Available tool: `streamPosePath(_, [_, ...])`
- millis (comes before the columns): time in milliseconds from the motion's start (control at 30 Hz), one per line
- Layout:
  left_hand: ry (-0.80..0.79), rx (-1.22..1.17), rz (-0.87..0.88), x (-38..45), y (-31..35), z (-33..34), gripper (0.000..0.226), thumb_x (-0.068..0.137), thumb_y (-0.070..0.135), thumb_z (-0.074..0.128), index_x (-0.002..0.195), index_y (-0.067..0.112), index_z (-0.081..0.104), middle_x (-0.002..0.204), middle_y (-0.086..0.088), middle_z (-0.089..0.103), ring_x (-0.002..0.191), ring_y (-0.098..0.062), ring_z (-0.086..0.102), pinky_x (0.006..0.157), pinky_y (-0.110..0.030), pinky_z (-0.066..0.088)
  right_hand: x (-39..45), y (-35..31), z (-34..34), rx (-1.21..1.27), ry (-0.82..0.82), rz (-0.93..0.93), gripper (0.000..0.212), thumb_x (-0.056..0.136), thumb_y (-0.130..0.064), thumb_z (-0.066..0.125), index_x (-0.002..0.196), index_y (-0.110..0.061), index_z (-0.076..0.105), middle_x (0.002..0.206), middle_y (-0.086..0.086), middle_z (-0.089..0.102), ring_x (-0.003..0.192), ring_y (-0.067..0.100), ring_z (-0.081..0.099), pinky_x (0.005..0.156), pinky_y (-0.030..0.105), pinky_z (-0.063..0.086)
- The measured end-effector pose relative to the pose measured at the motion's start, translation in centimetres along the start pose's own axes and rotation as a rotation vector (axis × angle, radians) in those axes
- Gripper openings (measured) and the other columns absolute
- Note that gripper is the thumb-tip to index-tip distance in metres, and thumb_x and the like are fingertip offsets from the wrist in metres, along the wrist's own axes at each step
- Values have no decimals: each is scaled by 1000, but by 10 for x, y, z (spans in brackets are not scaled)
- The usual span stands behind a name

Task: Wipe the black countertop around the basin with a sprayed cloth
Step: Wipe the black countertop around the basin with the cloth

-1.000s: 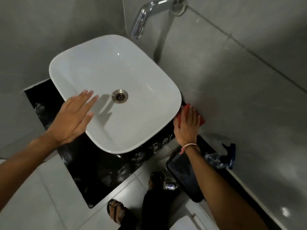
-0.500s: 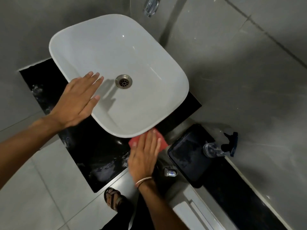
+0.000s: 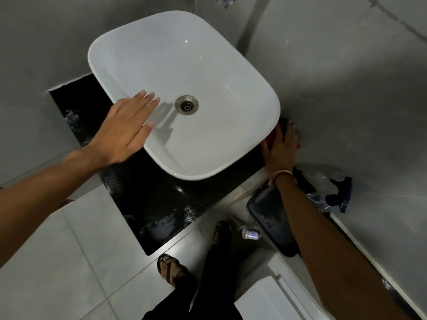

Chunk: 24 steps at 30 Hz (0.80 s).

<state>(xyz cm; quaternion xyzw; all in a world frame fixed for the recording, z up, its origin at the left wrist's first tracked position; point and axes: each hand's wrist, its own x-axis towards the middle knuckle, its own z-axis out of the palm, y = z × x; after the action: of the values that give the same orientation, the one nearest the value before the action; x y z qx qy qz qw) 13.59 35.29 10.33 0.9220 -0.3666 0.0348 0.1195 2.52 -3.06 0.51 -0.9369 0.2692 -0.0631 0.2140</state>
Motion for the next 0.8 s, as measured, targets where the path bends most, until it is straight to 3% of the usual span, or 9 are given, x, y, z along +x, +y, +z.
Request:
streamPosePath(133, [-2,-15,0,0,0,1,59,102,32,28,154,4,27,162,-15,32,153,-28,21,123,-46,16,-16,-20,17,-51,58,24,65,102,-32,45,157,-2,29,167,24,23,156,40,19,129,50,11])
streamPosePath(267, [10,-59,-9,0,1,2,59,102,30,30,154,2,25,162,-17,31,154,-30,19,123,-47,15,-85,-58,39,19,103,20,66,96,-28,47,153,2,36,165,25,29,155,41,24,130,50,15])
streamPosePath(400, [-12,-112,-21,-1,1,3,61,103,34,28,155,4,18,163,-17,27,155,-29,13,123,-39,4,-162,-95,56,80,75,-9,62,102,-28,52,153,4,35,166,25,26,156,41,23,129,55,18])
streamPosePath(500, [-73,-153,-51,-5,2,-2,66,104,42,23,158,7,8,167,-13,15,156,-21,1,126,-40,-3,-226,-134,68,79,23,-114,61,104,-32,49,156,-3,34,168,20,25,157,35,22,129,52,20])
streamPosePath(600, [-125,-371,-152,-11,7,-11,69,104,47,23,159,12,-1,169,-5,0,153,-6,-7,126,-29,-6,-269,-164,78,94,-83,-183,67,105,-39,43,160,-8,22,171,15,14,160,29,10,132,47,12])
streamPosePath(667, [14,-469,-237,-31,15,-22,66,105,43,27,159,11,4,169,-2,6,154,-6,1,126,-24,-1,-276,-173,68,184,-197,-153,67,106,-44,38,161,-11,20,172,11,8,161,24,2,133,45,7])
streamPosePath(700, [131,-470,-268,-45,19,-28,63,106,39,30,158,10,10,167,-1,14,154,-8,10,126,-23,5,-274,-176,56,289,-228,-118,64,106,-44,39,160,-12,26,172,11,14,161,22,7,132,43,12])
streamPosePath(733, [255,-455,-302,-60,26,-29,58,106,35,33,156,9,18,163,0,25,151,-10,21,125,-23,13,-269,-174,40,418,-204,-91,58,106,-42,41,156,-12,38,169,11,27,158,22,20,129,42,22])
streamPosePath(800, [407,-400,-401,-97,48,-20,46,106,26,37,147,6,37,149,-8,46,139,-18,41,118,-25,27,-248,-168,4,586,20,-147,42,105,-32,45,134,-7,62,144,13,58,135,24,52,114,34,43])
